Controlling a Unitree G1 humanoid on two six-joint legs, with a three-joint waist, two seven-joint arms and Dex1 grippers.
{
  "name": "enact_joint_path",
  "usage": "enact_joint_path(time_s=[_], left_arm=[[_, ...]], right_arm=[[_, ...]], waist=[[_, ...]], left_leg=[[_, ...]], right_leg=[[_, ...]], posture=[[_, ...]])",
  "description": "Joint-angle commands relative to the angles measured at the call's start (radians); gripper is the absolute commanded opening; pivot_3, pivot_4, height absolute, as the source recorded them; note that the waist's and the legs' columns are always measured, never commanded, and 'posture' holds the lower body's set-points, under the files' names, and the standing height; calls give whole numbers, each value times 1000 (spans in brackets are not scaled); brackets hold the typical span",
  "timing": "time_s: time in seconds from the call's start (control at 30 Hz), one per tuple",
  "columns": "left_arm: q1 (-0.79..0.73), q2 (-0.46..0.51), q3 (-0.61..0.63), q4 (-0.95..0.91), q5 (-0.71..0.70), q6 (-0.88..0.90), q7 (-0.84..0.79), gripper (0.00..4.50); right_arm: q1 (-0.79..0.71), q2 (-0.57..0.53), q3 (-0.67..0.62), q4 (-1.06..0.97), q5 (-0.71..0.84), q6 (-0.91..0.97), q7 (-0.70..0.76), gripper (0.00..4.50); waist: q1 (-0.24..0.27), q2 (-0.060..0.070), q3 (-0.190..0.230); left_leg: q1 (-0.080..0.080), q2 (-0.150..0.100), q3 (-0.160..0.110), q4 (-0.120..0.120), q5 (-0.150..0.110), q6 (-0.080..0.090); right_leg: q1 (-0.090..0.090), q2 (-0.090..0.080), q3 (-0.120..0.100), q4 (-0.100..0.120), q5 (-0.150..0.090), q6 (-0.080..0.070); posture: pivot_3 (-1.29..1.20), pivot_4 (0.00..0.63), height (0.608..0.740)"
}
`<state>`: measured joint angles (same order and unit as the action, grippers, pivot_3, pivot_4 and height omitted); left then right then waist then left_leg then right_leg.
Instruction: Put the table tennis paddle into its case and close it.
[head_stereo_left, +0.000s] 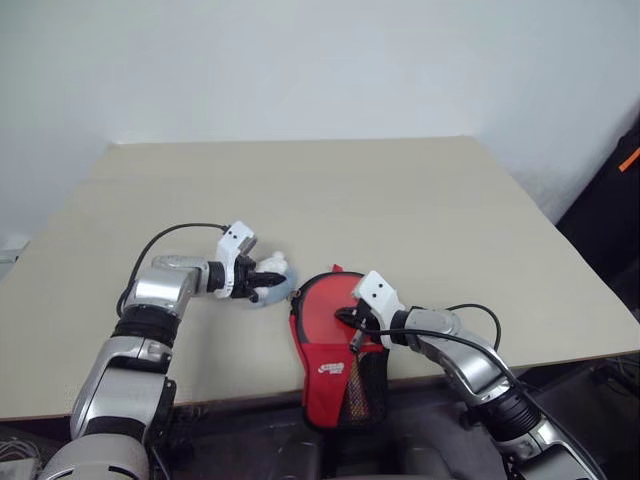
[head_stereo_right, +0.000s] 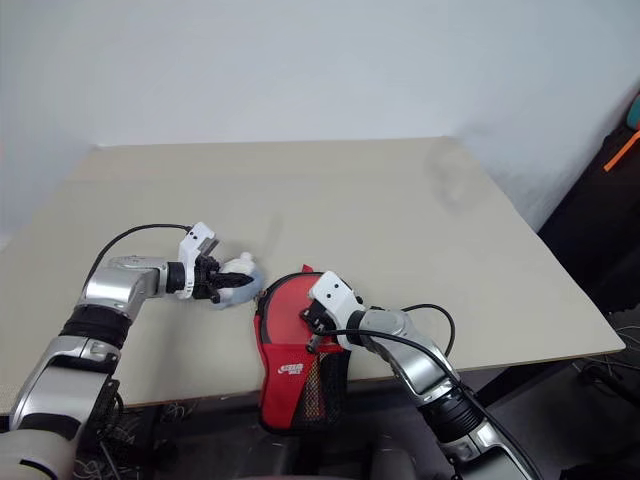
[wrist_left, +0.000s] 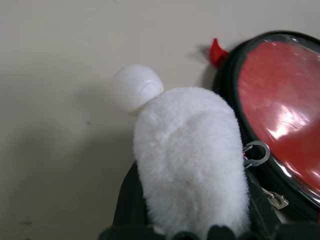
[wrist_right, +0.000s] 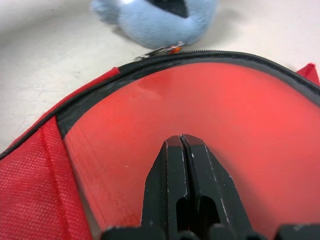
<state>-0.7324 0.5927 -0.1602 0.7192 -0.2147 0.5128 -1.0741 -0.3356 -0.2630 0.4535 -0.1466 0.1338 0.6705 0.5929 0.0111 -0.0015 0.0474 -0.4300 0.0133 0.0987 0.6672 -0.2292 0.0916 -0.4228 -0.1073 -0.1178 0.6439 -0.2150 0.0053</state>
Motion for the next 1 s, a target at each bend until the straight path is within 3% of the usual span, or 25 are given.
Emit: enact_joint_path(time_s=[0.03, 0.57, 0.83, 1.0], left_arm=[[-78, -18, 29, 62, 47, -67, 74, 645], [-318, -191, 76, 440, 146, -324, 339, 645], [-393, -267, 100, 525, 178, -401, 434, 645], [-422, -330, 106, 537, 188, -440, 442, 645]], right_arm=[[1, -3, 12, -13, -12, 0, 7, 0], [3, 6, 17, -9, -24, -10, 15, 0], [4, 8, 17, -10, -26, -10, 14, 0], [3, 9, 15, -10, -27, -9, 13, 0]], waist=[[4, 0, 0], [42, 1, -1], [36, 0, -1], [22, 0, -1]], left_leg=[[0, 0, 0, 0, 0, 0], [-3, -2, 1, 0, 0, 1], [-4, -2, 0, 1, 0, 2], [-10, -2, 0, 4, 6, 11]], right_leg=[[0, 0, 0, 0, 0, 0], [3, -11, -10, -1, 7, 3], [1, -10, -12, -1, 10, 6], [-3, -9, -12, -1, 10, 7]], posture=[[0, 0, 715], [0, 0, 715], [0, 0, 715], [0, 0, 715]])
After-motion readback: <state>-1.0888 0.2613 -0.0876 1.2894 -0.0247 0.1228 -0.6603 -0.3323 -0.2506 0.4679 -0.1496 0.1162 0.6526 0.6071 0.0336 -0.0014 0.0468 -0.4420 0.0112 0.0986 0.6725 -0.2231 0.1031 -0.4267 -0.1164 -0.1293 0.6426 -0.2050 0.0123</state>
